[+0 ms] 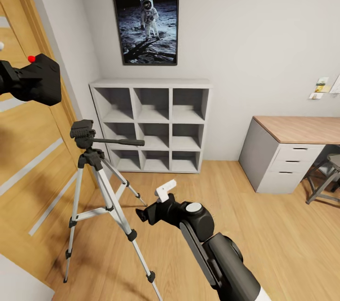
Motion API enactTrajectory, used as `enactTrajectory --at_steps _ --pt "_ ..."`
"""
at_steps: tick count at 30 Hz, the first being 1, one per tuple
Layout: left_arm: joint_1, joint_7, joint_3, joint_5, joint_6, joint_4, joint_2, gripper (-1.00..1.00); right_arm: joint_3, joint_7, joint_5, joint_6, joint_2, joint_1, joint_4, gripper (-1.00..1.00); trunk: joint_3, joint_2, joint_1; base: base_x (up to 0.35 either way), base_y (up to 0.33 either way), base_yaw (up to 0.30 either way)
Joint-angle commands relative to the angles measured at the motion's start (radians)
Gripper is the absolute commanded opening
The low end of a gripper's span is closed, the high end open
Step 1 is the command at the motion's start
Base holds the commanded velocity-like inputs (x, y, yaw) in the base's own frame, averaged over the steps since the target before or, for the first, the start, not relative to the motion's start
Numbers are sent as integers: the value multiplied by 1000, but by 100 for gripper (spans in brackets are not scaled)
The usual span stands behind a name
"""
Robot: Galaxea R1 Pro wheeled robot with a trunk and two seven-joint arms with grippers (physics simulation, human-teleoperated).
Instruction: Attach the digital camera to the camera tripod in the bedroom.
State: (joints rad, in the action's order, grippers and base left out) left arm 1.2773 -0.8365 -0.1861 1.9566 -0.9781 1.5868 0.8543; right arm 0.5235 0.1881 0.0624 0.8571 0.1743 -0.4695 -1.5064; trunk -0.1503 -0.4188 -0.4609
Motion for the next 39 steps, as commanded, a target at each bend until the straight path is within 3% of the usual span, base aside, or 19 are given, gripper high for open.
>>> enactTrajectory --at_steps 1,6,11,21,39 --pt "2 -10 -2 10 1 0 1 -100 12 -2 6 5 0 -1 0 100 -2 -2 -1 0 0 0" --pt "2 -10 -2 10 1 1 0 -100 70 -6 7 4 0 5 1 100 -2 -2 -1 0 0 0" --pt "2 -10 -2 10 1 1 0 -100 103 -8 8 4 0 9 1 100 -2 -2 -1 0 0 0" --pt "2 -10 -3 10 1 1 -3 -100 113 -7 10 3 0 9 0 100 -2 -2 -1 28 21 0" --pt "2 -10 -2 9 0 1 -13 -100 113 -9 10 2 0 9 0 100 -2 -2 -1 151 167 0"
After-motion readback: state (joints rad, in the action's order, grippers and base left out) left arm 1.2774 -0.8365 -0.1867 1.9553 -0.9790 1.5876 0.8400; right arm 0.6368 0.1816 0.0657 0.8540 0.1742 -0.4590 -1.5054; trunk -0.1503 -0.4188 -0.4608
